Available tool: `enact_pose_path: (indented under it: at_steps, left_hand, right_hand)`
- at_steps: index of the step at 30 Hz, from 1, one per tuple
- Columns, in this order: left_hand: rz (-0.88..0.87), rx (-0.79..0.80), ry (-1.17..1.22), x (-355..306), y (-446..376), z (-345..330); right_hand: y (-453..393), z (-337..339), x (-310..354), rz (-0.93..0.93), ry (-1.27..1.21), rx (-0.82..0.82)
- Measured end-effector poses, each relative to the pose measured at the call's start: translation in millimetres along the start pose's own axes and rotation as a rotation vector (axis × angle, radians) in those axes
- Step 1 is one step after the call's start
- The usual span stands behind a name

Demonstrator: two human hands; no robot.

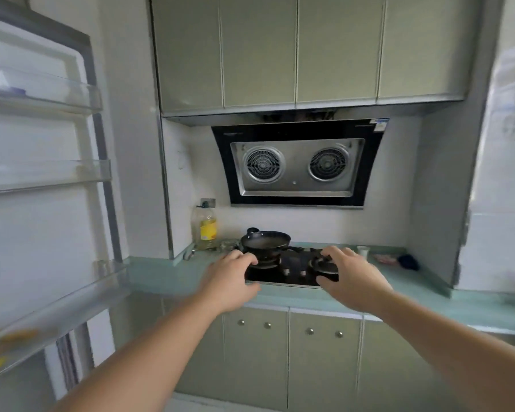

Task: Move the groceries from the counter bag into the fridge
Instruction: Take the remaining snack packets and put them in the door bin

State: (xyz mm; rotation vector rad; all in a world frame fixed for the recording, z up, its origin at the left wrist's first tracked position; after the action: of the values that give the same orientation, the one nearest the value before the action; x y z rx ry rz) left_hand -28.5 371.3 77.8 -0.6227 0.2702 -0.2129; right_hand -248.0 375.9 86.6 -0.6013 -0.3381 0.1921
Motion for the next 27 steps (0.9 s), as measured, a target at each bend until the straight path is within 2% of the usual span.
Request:
enact_pose_path:
  at_steps: [9, 15, 22, 27]
  left_hand:
    - [-0.16, 0.14, 0.245, -234.6, -35.9, -108.1]
    - [-0.342, 0.239, 0.337, -378.1, -44.3, -171.4]
    - [-0.46, 0.332, 0.455, -484.6, -70.1, -250.0]
    - [-0.517, 0.374, 0.552, -537.8, -112.9, -311.1]
  right_hand:
    - [80.2, 92.6, -242.4, -0.342, 0.108, 0.001]
    - [131.7, 140.9, -357.5, -0.532, 0.161, -0.027]
    - [153.5, 160.9, -451.1, -0.663, 0.263, -0.045]
    - [126.1, 160.2, -515.2, -0.765, 0.339, -0.072]
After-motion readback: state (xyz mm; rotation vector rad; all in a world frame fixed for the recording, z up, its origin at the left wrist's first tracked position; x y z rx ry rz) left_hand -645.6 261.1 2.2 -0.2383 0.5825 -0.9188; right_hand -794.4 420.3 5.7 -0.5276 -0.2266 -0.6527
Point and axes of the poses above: each hand's wrist, its own y-axis away from the middle knuckle, its own z-axis out of the back of the hand, x = y × z, the point moved 9 cm from there along -y, towards the middle knuckle, and after that the axes turned 12 degrees about -x, right-handed, at the moved point
